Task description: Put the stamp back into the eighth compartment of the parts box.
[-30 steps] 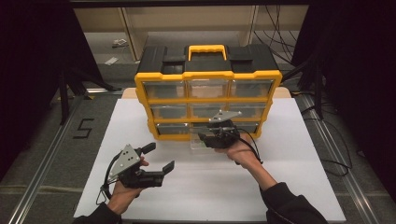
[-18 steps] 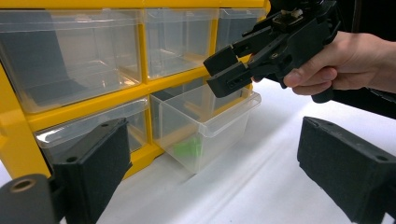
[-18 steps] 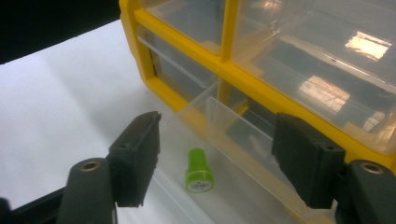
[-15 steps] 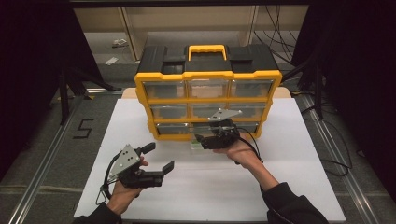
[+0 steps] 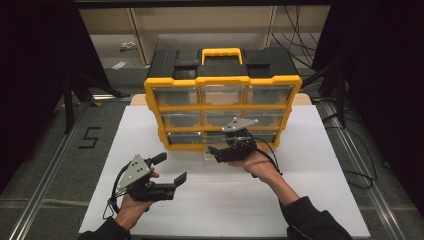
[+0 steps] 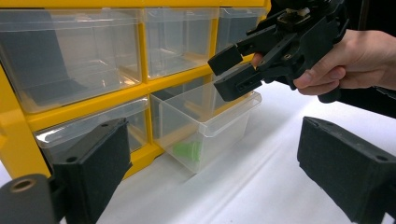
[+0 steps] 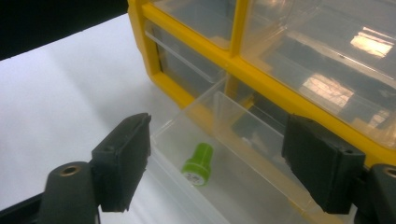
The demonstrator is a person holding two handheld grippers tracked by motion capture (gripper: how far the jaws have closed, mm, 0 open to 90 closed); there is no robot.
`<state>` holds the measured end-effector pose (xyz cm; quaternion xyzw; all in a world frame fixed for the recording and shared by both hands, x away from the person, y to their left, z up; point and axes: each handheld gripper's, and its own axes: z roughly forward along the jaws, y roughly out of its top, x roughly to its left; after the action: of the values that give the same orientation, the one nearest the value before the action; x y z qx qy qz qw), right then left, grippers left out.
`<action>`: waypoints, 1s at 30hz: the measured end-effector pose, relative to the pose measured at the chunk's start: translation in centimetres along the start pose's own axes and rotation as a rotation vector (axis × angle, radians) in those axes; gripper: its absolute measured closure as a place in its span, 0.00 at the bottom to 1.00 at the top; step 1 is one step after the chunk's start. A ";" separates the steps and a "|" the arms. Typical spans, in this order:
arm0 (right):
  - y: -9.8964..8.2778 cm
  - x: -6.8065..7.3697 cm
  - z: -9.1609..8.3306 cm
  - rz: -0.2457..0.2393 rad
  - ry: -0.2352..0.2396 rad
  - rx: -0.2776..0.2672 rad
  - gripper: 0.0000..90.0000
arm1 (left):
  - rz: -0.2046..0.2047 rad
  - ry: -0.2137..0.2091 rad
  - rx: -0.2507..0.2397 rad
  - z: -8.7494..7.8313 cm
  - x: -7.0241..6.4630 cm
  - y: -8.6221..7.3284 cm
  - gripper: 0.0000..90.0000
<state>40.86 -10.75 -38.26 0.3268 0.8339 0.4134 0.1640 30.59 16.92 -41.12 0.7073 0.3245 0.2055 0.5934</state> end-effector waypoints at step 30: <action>-0.5 2.1 -1.4 -0.031 0.057 -0.002 0.24 | -0.003 0.004 -0.007 -0.1 0.0 0.1 0.11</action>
<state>38.39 -10.35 -37.80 0.3019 0.8427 0.4209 0.1471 30.58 17.00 -41.03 0.7045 0.3260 0.2069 0.5955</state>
